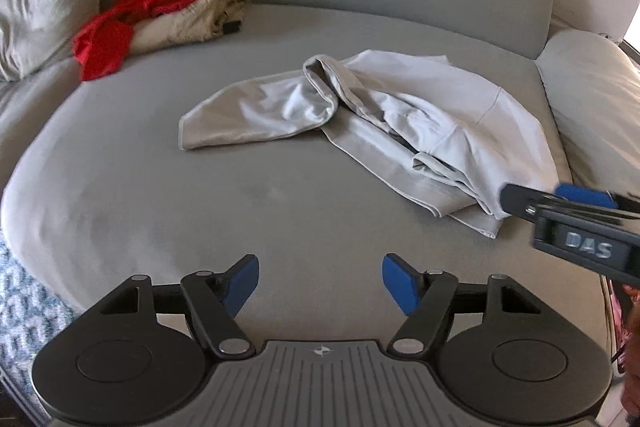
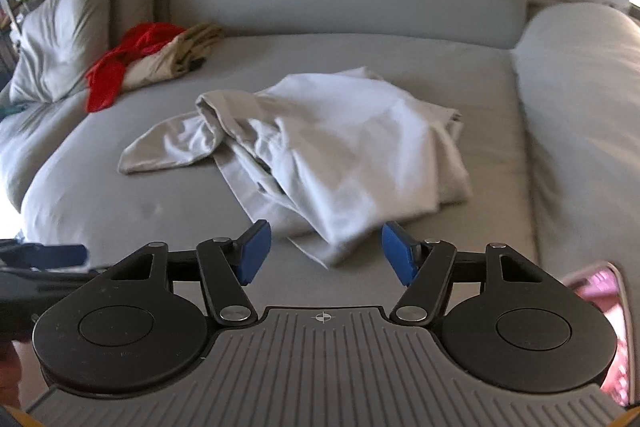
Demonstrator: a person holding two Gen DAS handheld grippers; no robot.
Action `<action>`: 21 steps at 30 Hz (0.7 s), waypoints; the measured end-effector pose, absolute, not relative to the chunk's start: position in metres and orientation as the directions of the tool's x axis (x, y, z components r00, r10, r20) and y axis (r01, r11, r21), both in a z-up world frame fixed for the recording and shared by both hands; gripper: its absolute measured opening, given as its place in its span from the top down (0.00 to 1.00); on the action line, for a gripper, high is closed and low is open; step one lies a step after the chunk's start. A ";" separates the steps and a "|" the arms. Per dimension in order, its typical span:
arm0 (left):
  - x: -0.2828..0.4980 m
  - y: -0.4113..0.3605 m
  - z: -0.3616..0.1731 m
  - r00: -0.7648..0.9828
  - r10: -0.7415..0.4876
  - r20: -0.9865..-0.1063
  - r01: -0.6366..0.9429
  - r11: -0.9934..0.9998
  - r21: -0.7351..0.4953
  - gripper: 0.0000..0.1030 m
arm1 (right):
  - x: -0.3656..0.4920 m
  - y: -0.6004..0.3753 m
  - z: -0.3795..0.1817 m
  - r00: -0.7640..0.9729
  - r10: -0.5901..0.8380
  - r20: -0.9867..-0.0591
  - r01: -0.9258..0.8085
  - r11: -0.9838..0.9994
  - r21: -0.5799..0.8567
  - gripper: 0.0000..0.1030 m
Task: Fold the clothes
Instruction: 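Grasp the sweatshirt hem with the right gripper while the left gripper grasps another edge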
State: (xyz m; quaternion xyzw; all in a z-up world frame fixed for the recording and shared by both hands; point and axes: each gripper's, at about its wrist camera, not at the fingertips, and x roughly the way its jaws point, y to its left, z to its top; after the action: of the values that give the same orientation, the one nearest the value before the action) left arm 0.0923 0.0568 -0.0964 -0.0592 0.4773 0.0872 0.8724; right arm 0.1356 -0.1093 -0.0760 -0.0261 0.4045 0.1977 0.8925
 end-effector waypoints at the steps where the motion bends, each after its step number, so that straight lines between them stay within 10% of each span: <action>1: 0.096 0.058 -0.098 0.529 0.099 -0.843 -0.213 0.977 -0.019 0.33 | 0.140 -0.104 -0.079 0.599 0.330 -0.730 -0.390 0.916 0.094 0.35; 12: 0.116 0.065 -0.105 0.535 0.105 -0.838 -0.233 0.972 -0.027 0.32 | 0.209 -0.070 -0.113 0.597 0.302 -0.743 -0.443 0.897 0.008 0.36; 14: 0.117 0.065 -0.108 0.532 0.099 -0.841 -0.228 0.973 -0.029 0.32 | 0.221 -0.074 -0.115 0.589 0.297 -0.752 -0.423 0.906 0.027 0.98; 21: 0.122 0.057 -0.112 0.586 0.010 -0.810 -0.146 0.985 -0.094 0.28 | 0.245 -0.143 -0.045 0.742 0.290 -0.605 -0.198 0.956 0.215 0.99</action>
State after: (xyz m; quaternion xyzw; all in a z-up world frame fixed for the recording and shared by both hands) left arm 0.1218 0.0573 -0.1123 -0.0754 0.4528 0.0440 0.8873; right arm 0.2449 -0.1431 -0.0451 0.0685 0.3346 0.1311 0.9307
